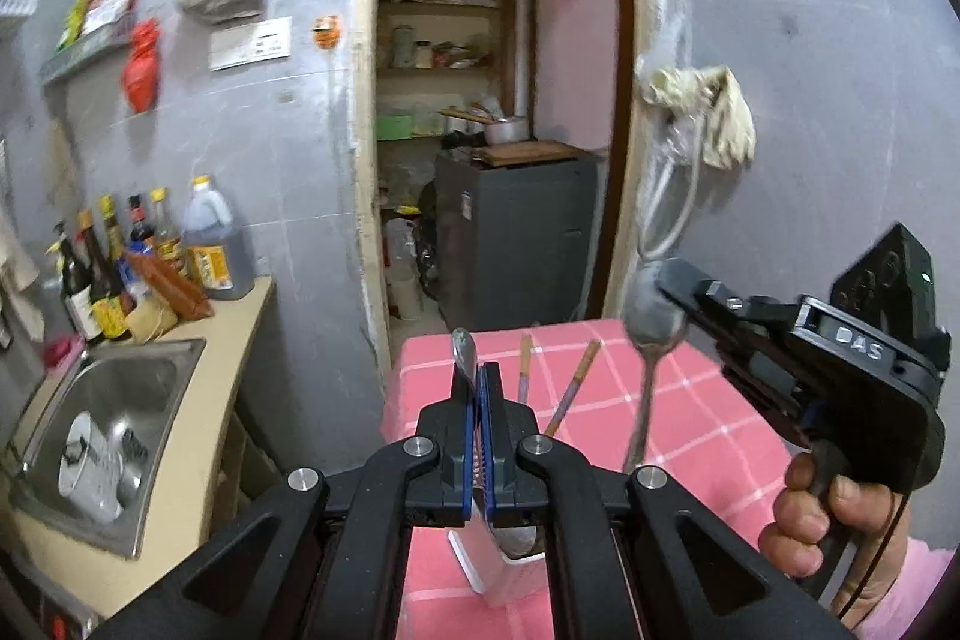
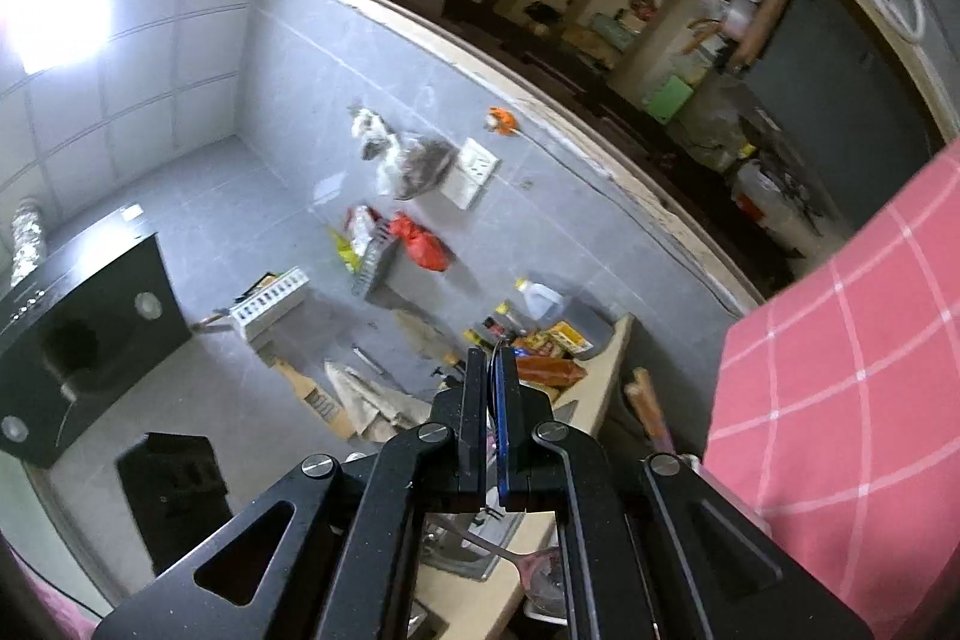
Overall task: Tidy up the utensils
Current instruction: 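Carry both silver spoons up to the white holder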
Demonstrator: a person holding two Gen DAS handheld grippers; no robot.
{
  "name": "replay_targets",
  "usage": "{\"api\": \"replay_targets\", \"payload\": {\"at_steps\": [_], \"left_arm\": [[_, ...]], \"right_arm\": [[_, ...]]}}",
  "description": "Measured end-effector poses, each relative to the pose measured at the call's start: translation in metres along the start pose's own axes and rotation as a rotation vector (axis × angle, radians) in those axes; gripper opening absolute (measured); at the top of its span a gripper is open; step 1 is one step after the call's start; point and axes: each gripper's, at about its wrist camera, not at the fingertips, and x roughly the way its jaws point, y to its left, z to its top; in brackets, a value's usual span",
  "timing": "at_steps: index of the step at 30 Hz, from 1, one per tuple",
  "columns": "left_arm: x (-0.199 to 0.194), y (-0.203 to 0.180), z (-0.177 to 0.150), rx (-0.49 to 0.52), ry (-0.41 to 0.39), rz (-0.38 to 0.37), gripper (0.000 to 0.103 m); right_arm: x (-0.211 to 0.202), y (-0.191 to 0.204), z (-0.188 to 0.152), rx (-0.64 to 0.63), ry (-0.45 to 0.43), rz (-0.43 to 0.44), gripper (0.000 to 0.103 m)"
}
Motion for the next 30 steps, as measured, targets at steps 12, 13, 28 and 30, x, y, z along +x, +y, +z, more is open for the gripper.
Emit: {"api": "replay_targets", "payload": {"at_steps": [12, 13, 28, 30], "left_arm": [[0.023, -0.013, -0.015, 0.061, 0.053, -0.071, 0.003], [0.025, -0.010, -0.018, 0.047, 0.065, -0.076, 0.003], [0.029, 0.001, -0.026, -0.015, 0.088, -0.088, 0.003], [0.030, 0.001, -0.027, -0.018, 0.090, -0.089, 0.003]], "right_arm": [[0.003, -0.015, -0.020, -0.055, 0.046, -0.109, 0.003], [0.000, -0.016, -0.018, -0.054, 0.042, -0.111, 0.003], [0.019, -0.008, -0.011, -0.098, -0.010, -0.105, 0.003], [0.017, -0.009, -0.018, -0.121, 0.007, -0.147, 0.003]]}}
